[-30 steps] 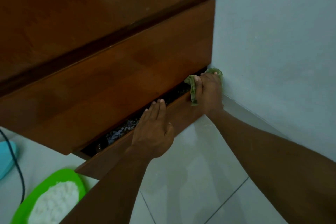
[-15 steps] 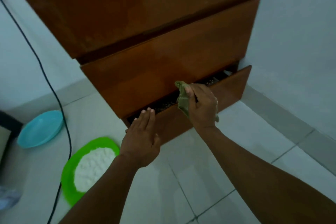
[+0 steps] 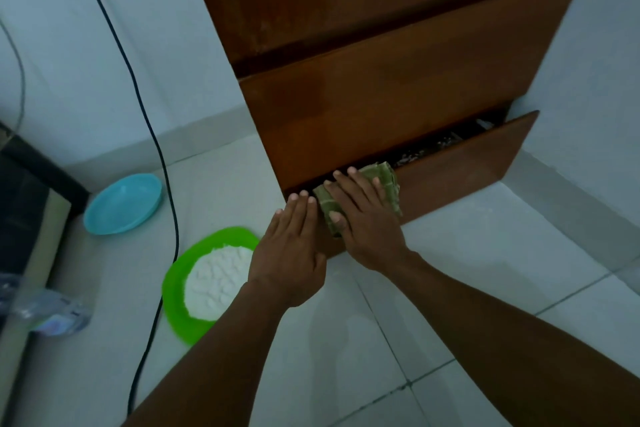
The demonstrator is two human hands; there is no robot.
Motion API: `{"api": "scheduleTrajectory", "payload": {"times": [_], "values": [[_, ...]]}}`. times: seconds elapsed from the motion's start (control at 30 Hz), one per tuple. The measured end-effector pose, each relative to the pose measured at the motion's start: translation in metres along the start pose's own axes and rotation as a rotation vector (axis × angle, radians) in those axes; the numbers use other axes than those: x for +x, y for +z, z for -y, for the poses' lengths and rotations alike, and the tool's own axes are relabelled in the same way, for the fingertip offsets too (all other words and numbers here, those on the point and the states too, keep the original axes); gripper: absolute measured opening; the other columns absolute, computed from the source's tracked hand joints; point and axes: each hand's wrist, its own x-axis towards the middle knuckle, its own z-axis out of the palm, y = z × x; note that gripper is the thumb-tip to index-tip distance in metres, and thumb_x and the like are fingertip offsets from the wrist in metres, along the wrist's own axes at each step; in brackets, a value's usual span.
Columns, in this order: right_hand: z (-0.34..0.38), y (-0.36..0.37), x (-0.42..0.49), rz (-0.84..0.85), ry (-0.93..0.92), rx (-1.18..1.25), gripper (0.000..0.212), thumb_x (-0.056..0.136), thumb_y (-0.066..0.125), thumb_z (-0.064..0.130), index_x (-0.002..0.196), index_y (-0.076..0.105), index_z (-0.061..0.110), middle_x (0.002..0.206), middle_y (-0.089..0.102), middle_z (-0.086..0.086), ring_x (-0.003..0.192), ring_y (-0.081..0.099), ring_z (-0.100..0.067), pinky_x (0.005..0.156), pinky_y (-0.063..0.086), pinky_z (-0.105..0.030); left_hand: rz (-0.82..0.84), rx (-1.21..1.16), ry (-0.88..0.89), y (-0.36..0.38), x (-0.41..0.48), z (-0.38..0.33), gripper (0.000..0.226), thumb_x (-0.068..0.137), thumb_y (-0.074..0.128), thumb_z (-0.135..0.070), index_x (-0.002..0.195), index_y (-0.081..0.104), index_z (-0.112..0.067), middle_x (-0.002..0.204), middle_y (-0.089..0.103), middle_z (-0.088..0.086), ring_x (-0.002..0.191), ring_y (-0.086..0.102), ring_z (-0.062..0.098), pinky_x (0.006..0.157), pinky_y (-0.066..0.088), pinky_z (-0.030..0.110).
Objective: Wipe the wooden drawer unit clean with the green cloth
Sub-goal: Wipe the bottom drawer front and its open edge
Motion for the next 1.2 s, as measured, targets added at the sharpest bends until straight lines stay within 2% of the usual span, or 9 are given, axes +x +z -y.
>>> {"api": "scheduleTrajectory", "payload": {"times": [0.2,0.33,0.57,0.67,0.8,0.97,1.03,1.13,1.2], "values": [[-0.018,0.003,-0.001,-0.011,0.187,-0.058,0.056,0.106,0.022,0.043,0.159,0.015,0.027,0.168,0.011,0.0,0.156,-0.001,-0.02,0.124,0.004,-0.054,-0.014,0.113,0.12,0.006,0.014,-0.006,0.079,0.089,0.017,-0.042,0.159,0.006,-0.006,0.168,-0.002,0.013,0.155,-0.006,0.026,0.126,0.01,0.046],[-0.036,0.005,0.0,-0.082,0.264,-0.025,0.056,0.106,0.031,0.041,0.159,0.02,0.025,0.168,0.013,-0.002,0.156,0.0,-0.021,0.123,0.008,-0.056,-0.009,0.161,0.187,0.014,0.029,-0.017,0.079,0.091,0.021,-0.041,0.159,0.002,-0.006,0.167,-0.008,0.014,0.155,-0.01,0.028,0.126,0.008,0.046],[-0.088,0.0,0.006,-0.285,0.446,0.125,0.055,0.106,0.026,0.037,0.158,0.023,0.019,0.167,0.015,-0.007,0.156,0.002,-0.025,0.123,0.01,-0.058,-0.045,0.227,0.285,0.025,0.059,-0.039,0.077,0.096,0.027,-0.037,0.158,0.0,-0.002,0.166,-0.012,0.018,0.155,-0.013,0.029,0.126,-0.003,0.044],[-0.104,-0.001,0.013,-0.387,0.54,0.196,0.057,0.107,0.021,0.037,0.158,0.02,0.013,0.168,0.011,-0.011,0.156,0.0,-0.028,0.123,0.009,-0.059,-0.07,0.244,0.317,0.031,0.073,-0.046,0.078,0.1,0.033,-0.043,0.158,0.003,0.0,0.167,-0.009,0.018,0.155,-0.01,0.029,0.126,0.004,0.046],[-0.112,0.003,0.02,-0.48,0.617,0.264,0.064,0.105,0.009,0.044,0.158,0.015,0.008,0.167,0.007,-0.014,0.156,-0.001,-0.031,0.124,0.003,-0.054,-0.118,0.258,0.322,0.036,0.08,-0.051,0.079,0.102,0.031,-0.05,0.158,0.006,0.0,0.168,-0.004,0.017,0.156,-0.005,0.028,0.126,0.009,0.046],[-0.123,0.01,0.031,-0.501,0.648,0.325,0.065,0.104,0.016,0.041,0.158,0.013,0.005,0.167,0.005,-0.018,0.156,0.0,-0.031,0.123,0.006,-0.054,-0.132,0.309,0.289,0.039,0.094,-0.044,0.081,0.102,0.023,-0.055,0.158,0.003,0.0,0.168,-0.007,0.017,0.156,-0.007,0.027,0.126,0.004,0.044],[-0.126,0.012,0.041,-0.48,0.656,0.365,0.066,0.104,0.02,0.039,0.158,0.01,0.003,0.167,0.002,-0.017,0.156,-0.001,-0.029,0.123,0.005,-0.048,-0.111,0.338,0.316,0.037,0.104,-0.034,0.081,0.103,0.023,-0.055,0.158,0.003,0.001,0.167,-0.007,0.018,0.156,-0.007,0.028,0.126,0.008,0.046],[-0.124,0.018,0.051,-0.522,0.695,0.423,0.068,0.104,0.023,0.038,0.157,0.008,-0.002,0.167,0.001,-0.019,0.156,-0.001,-0.026,0.122,-0.003,-0.028,-0.054,0.393,0.474,0.04,0.109,-0.016,0.078,0.104,0.025,-0.052,0.158,0.007,0.0,0.168,-0.001,0.018,0.156,-0.002,0.027,0.125,0.014,0.045],[-0.12,0.022,0.055,-0.565,0.735,0.461,0.068,0.104,0.025,0.038,0.157,0.008,-0.002,0.167,0.001,-0.019,0.155,-0.003,-0.022,0.119,-0.006,-0.017,-0.037,0.394,0.506,0.044,0.109,-0.01,0.077,0.103,0.025,-0.053,0.158,0.009,-0.001,0.168,0.002,0.017,0.156,0.0,0.026,0.125,0.014,0.044]]}}
